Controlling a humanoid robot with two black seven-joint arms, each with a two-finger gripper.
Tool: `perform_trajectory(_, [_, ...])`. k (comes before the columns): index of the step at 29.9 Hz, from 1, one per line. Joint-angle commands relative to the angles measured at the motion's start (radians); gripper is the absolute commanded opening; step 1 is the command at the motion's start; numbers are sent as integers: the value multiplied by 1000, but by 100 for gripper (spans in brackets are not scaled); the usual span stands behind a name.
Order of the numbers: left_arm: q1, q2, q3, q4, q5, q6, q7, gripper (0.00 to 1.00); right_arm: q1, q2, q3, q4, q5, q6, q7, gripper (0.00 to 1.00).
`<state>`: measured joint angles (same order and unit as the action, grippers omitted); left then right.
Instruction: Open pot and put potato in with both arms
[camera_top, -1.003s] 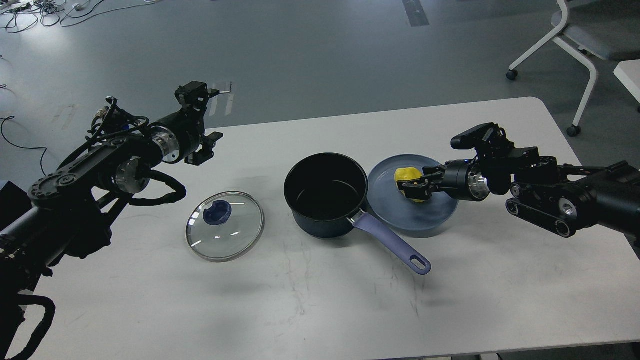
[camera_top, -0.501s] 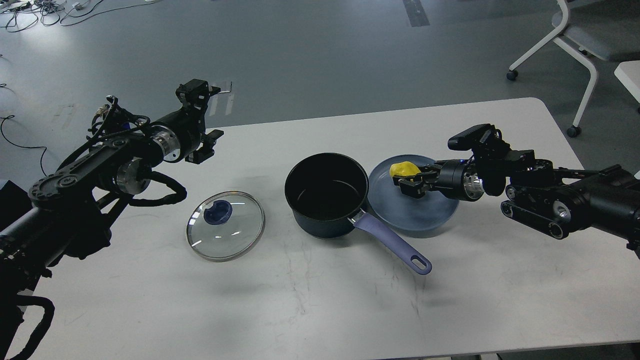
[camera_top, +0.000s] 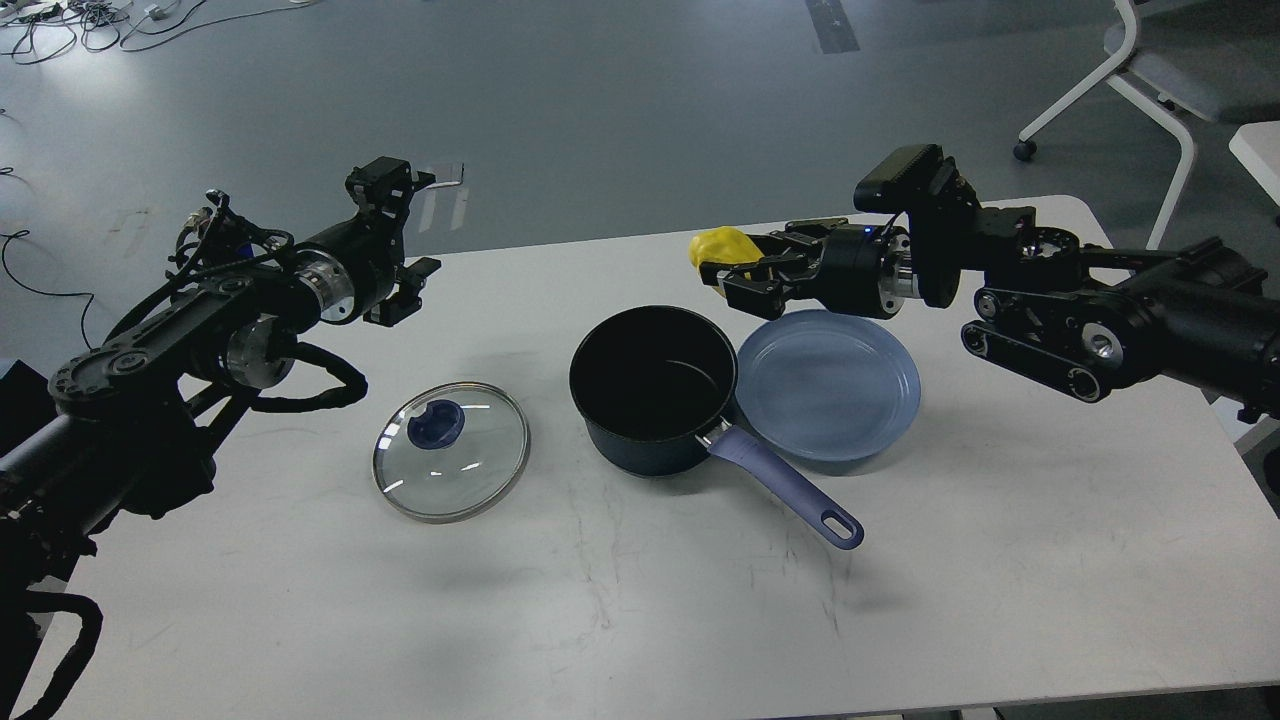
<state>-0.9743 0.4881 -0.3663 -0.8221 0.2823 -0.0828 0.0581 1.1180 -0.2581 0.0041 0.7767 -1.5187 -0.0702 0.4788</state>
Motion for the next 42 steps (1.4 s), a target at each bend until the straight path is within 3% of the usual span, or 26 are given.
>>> perform_trajectory(1, [0, 7, 1, 0, 0, 0, -1, 98, -3, 88, -9, -29, -1, 4, 3, 43])
perform_trajectory(3, [0, 10, 1, 0, 0, 0, -1, 98, -6, 126, -27, -57, -1, 6, 3, 48])
perform_trajectory(4, [2, 12, 1, -2, 0, 0, -1, 98, -9, 146, -42, -68, -1, 6, 3, 57])
perform_trajectory(5, [2, 12, 1, -2, 0, 0, -1, 98, -9, 146, -42, -68, -1, 6, 3, 57])
perform_trajectory(6, [0, 12, 1, -2, 0, 0, -1, 98, -12, 157, -55, -77, -1, 4, 3, 70])
perform_trajectory(7, [0, 12, 1, -2, 0, 0, -1, 98, -15, 160, -70, -77, -1, 1, 3, 94])
perform_trajectory(8, [0, 12, 1, 0, -2, 0, -1, 98, -15, 160, -78, -77, -1, 1, 3, 100])
perform_trajectory(19, [5, 9, -16, 0, -11, -5, 2, 98, -14, 140, 3, -80, 90, -2, -9, 100])
perform_trajectory(25, [9, 6, -48, -2, -22, -12, -21, 98, -21, 119, 220, 2, 598, 65, -55, 100])
perform_trajectory(29, [84, 4, -196, -18, -41, -81, -29, 98, -67, 69, 393, 59, 1031, 199, -181, 100])
perform_trajectory(31, [107, 4, -221, -34, -43, -94, -29, 98, -93, 68, 457, 61, 1098, 217, -233, 100])
perform_trajectory(35, [192, 0, -292, -87, -55, -101, -26, 98, -185, 69, 649, 52, 1206, 228, -412, 100])
perform_trajectory(40, [233, -6, -326, -92, -71, -121, -20, 98, -239, 68, 714, 55, 1310, 231, -503, 100])
perform_trajectory(42, [235, -6, -326, -92, -75, -124, -20, 98, -245, 68, 705, 52, 1315, 231, -500, 100])
